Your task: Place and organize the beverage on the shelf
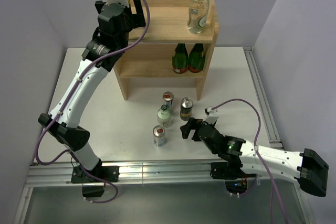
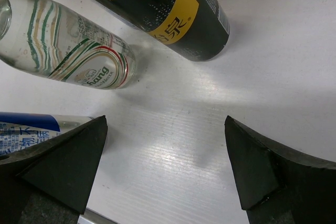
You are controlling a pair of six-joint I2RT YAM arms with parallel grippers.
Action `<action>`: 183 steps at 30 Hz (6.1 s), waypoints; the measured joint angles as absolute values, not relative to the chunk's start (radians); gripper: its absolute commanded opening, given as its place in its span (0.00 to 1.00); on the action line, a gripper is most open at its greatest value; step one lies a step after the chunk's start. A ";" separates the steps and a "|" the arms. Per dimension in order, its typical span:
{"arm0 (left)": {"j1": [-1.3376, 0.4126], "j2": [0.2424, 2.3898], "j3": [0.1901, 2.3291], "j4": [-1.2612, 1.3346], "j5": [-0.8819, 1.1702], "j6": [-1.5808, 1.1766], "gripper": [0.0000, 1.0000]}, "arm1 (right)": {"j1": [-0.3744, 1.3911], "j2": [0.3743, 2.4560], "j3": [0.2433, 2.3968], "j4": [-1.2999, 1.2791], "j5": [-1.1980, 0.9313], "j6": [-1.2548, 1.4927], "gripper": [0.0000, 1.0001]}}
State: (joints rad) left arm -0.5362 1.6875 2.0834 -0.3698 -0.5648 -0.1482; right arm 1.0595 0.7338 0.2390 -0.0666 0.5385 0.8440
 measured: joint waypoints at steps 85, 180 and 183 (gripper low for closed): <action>-1.242 1.920 0.947 0.522 -0.732 -0.551 0.99 | 1.080 0.380 0.553 -0.622 0.823 0.855 1.00; -0.748 1.636 2.065 -0.206 -0.792 0.062 0.00 | 1.080 0.313 0.488 -0.568 0.818 0.820 1.00; -0.723 1.644 2.065 -0.215 -0.777 0.041 0.00 | 1.080 0.310 0.483 -0.568 0.817 0.820 1.00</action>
State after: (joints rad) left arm -0.7235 1.6444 2.0647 -0.2153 -0.7773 0.0410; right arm 1.0801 0.3096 0.4831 -0.5682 0.8173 0.8200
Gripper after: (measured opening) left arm 0.632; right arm 0.999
